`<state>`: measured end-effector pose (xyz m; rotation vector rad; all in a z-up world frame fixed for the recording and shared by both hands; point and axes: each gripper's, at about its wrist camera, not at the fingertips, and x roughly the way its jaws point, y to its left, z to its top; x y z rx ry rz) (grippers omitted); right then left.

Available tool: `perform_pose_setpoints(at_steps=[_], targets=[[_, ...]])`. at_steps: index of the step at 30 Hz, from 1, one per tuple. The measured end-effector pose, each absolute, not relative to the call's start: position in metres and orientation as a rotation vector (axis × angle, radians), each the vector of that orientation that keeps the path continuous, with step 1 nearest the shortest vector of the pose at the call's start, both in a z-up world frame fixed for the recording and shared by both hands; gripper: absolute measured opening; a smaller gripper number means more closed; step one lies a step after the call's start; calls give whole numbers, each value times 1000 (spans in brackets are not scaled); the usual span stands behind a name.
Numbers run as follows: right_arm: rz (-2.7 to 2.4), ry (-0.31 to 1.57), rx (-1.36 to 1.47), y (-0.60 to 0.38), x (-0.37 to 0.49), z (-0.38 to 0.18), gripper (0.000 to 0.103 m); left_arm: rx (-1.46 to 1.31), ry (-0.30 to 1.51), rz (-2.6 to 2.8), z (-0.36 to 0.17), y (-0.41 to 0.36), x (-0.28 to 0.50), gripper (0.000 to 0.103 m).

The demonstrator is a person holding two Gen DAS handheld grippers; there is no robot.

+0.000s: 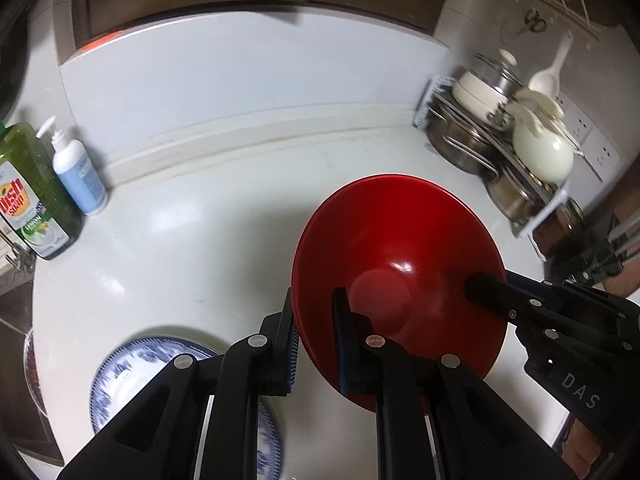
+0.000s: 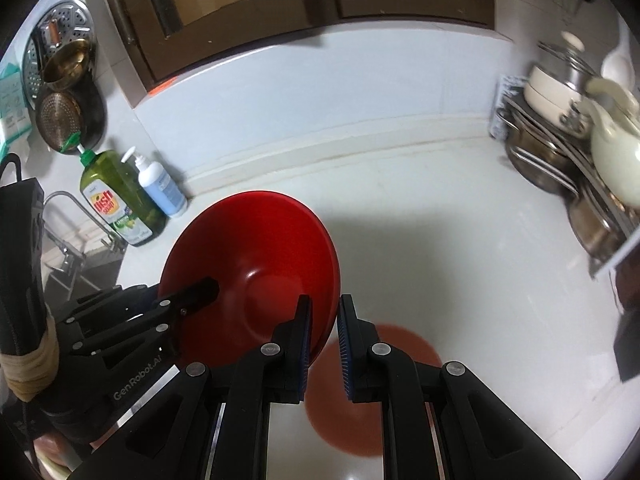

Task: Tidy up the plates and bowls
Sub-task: 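Lift and carry the red-and-black bowl with both grippers over the pink bowl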

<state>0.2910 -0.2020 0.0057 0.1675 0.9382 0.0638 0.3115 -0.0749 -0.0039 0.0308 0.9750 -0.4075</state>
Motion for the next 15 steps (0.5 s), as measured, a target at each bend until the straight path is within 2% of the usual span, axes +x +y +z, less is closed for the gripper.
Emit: perform_pose_setpoints(at_steps=[15], targets=[[-3,997,216,-250,248,-24,14,72,1057,-455,-39,-124,281,16]])
